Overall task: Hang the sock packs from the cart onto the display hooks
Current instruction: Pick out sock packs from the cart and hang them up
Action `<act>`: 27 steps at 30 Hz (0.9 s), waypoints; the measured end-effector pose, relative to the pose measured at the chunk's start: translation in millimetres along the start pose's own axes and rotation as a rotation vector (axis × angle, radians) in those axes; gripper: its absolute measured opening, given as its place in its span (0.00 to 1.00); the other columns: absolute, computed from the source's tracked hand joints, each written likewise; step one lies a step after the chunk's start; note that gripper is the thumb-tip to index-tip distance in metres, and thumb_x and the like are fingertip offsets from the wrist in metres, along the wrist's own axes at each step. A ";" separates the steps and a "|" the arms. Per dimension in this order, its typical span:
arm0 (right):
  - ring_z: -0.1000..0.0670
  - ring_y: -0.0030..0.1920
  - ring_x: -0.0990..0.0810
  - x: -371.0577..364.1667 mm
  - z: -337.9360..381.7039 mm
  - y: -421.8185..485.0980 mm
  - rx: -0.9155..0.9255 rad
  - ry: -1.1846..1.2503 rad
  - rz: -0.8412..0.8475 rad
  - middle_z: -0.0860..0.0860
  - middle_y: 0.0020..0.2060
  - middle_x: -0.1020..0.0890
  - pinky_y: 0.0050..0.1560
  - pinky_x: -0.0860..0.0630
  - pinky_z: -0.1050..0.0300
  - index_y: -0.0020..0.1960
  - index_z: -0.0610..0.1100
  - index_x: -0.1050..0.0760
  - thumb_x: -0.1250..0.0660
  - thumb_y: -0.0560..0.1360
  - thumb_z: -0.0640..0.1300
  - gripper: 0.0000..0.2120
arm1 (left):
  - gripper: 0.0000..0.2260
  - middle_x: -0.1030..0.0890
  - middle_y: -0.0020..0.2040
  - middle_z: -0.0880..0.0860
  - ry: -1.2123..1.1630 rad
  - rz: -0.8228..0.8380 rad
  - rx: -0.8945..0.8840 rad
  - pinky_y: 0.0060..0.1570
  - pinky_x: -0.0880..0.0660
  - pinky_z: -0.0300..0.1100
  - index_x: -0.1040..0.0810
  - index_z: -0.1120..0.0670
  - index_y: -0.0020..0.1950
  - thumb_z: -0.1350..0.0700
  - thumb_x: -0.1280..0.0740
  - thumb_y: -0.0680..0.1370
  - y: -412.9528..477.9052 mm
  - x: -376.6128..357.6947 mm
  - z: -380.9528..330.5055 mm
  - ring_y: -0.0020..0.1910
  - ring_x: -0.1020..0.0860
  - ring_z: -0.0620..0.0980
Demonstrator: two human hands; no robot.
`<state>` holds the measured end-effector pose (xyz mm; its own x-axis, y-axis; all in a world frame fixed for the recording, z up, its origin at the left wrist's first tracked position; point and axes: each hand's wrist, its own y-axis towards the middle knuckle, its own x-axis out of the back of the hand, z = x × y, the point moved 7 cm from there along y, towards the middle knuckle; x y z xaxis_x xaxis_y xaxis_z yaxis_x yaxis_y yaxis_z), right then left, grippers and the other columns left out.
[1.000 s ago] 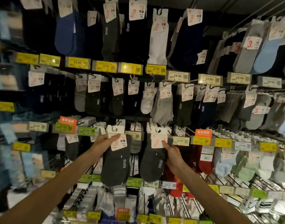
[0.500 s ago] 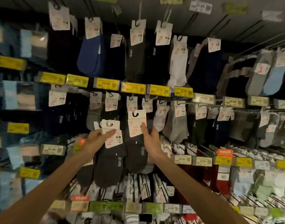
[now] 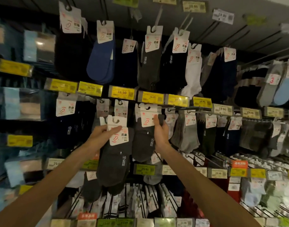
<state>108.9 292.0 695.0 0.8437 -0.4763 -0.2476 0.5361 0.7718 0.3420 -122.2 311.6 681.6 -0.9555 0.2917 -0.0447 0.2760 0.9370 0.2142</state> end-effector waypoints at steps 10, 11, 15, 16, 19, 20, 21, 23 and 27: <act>0.48 0.53 0.17 9.9 9.8 11.6 0.063 0.076 0.083 0.49 0.48 0.15 0.57 0.20 0.49 0.56 0.48 0.24 0.37 0.80 0.50 0.08 | 0.10 0.14 0.47 0.55 -0.063 0.007 0.044 0.51 0.21 0.47 0.16 0.54 0.53 0.52 0.27 0.74 6.5 -16.4 7.0 0.48 0.15 0.52; 0.48 0.53 0.17 8.0 11.2 14.1 0.064 0.069 0.096 0.49 0.49 0.15 0.57 0.20 0.49 0.56 0.48 0.24 0.37 0.81 0.50 0.08 | 0.10 0.14 0.47 0.55 -0.063 0.002 0.035 0.48 0.21 0.45 0.16 0.54 0.53 0.52 0.27 0.75 7.2 -16.7 5.1 0.46 0.15 0.51; 0.47 0.53 0.17 -3.2 12.3 25.9 0.038 0.031 0.090 0.45 0.51 0.16 0.55 0.20 0.49 0.55 0.45 0.24 0.37 0.81 0.49 0.08 | 0.09 0.13 0.46 0.54 -0.062 -0.021 0.031 0.37 0.21 0.40 0.16 0.54 0.52 0.52 0.27 0.75 10.5 -16.8 -2.3 0.41 0.15 0.49; 0.46 0.53 0.17 -4.8 10.1 29.1 0.015 0.027 0.070 0.44 0.51 0.16 0.55 0.20 0.50 0.54 0.44 0.24 0.37 0.81 0.48 0.09 | 0.09 0.14 0.46 0.55 -0.065 -0.028 0.031 0.38 0.21 0.41 0.17 0.54 0.53 0.52 0.27 0.75 11.5 -16.6 -2.8 0.43 0.15 0.50; 0.45 0.52 0.18 -7.3 2.8 40.0 -0.023 0.007 0.045 0.44 0.50 0.17 0.54 0.20 0.49 0.48 0.46 0.24 0.37 0.81 0.48 0.07 | 0.11 0.14 0.47 0.56 -0.066 -0.050 0.033 0.43 0.22 0.43 0.17 0.56 0.54 0.52 0.27 0.75 14.2 -17.2 -3.0 0.47 0.16 0.53; 0.45 0.52 0.18 -7.6 0.4 44.5 -0.027 0.003 0.042 0.44 0.49 0.16 0.55 0.20 0.48 0.46 0.47 0.25 0.36 0.81 0.48 0.07 | 0.10 0.14 0.47 0.56 -0.064 -0.056 0.032 0.43 0.22 0.43 0.17 0.56 0.54 0.52 0.27 0.75 14.9 -17.4 -2.8 0.47 0.16 0.53; 0.45 0.52 0.18 -8.2 -2.0 49.2 -0.031 -0.005 0.043 0.44 0.49 0.16 0.56 0.20 0.47 0.46 0.48 0.25 0.36 0.80 0.49 0.07 | 0.10 0.14 0.47 0.56 -0.058 -0.061 0.029 0.43 0.22 0.43 0.16 0.56 0.53 0.53 0.27 0.75 15.4 -17.3 -2.9 0.47 0.16 0.53; 0.45 0.52 0.18 -8.5 -9.3 59.9 -0.040 -0.044 0.036 0.44 0.50 0.17 0.56 0.21 0.47 0.48 0.48 0.25 0.35 0.80 0.50 0.07 | 0.09 0.14 0.46 0.56 -0.043 -0.058 0.023 0.42 0.22 0.42 0.16 0.56 0.52 0.53 0.28 0.75 15.5 -16.9 -2.4 0.46 0.15 0.52; 0.44 0.52 0.19 -8.6 -27.9 82.2 -0.118 -0.134 0.015 0.44 0.51 0.18 0.58 0.22 0.43 0.48 0.49 0.26 0.33 0.77 0.56 0.11 | 0.09 0.14 0.46 0.57 -0.029 -0.056 0.019 0.44 0.21 0.44 0.16 0.56 0.52 0.53 0.28 0.75 19.2 -14.5 -0.1 0.45 0.15 0.53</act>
<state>145.0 371.3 700.0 0.8520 -0.5100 -0.1180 0.5230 0.8195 0.2342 -103.1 325.4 686.5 -0.9662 0.2436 -0.0849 0.2240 0.9555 0.1918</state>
